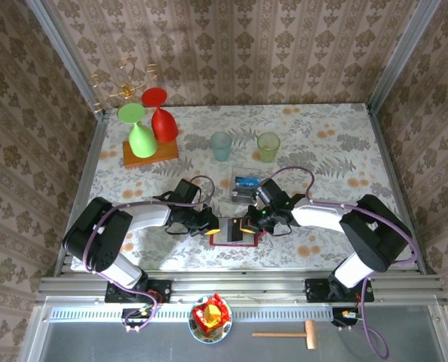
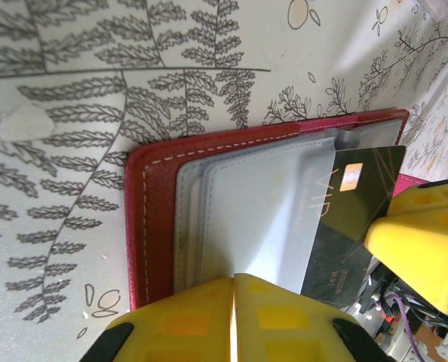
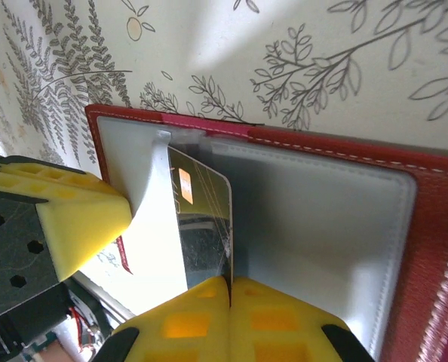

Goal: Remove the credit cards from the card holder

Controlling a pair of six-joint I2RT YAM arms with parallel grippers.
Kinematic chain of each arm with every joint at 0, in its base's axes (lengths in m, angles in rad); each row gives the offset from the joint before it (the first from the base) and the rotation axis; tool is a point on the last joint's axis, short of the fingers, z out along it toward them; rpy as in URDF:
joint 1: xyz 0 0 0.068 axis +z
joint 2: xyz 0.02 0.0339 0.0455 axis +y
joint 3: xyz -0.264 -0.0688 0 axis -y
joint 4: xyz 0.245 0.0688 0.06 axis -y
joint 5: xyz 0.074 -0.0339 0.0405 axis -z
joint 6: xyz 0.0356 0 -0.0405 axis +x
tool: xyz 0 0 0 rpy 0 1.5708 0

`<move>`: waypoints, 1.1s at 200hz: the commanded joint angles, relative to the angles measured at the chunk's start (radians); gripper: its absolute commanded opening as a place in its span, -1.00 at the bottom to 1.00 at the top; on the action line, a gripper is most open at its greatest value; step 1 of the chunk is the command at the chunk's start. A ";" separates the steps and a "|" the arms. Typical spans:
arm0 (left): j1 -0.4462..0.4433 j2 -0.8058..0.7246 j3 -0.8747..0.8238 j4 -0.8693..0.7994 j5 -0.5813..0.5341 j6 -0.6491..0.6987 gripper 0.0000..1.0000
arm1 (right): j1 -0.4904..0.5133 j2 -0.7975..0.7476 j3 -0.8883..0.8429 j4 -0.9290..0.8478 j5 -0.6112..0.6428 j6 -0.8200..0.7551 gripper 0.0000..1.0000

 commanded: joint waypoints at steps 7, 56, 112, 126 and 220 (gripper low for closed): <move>0.004 0.004 -0.031 -0.061 -0.056 -0.012 -0.79 | -0.005 -0.031 0.047 -0.167 0.081 -0.067 -0.92; 0.007 0.004 -0.029 -0.052 -0.050 -0.013 -0.79 | -0.005 -0.045 0.097 -0.241 0.103 -0.095 -0.93; 0.009 -0.017 -0.006 -0.065 -0.044 -0.013 -0.78 | -0.005 -0.080 0.129 -0.263 0.092 -0.110 -1.00; 0.010 -0.022 0.003 -0.071 -0.041 -0.013 -0.77 | -0.005 -0.084 0.145 -0.277 0.089 -0.127 -1.00; 0.033 -0.108 0.034 -0.096 -0.024 -0.020 -0.68 | -0.015 -0.035 0.437 -0.632 0.131 -0.614 -1.00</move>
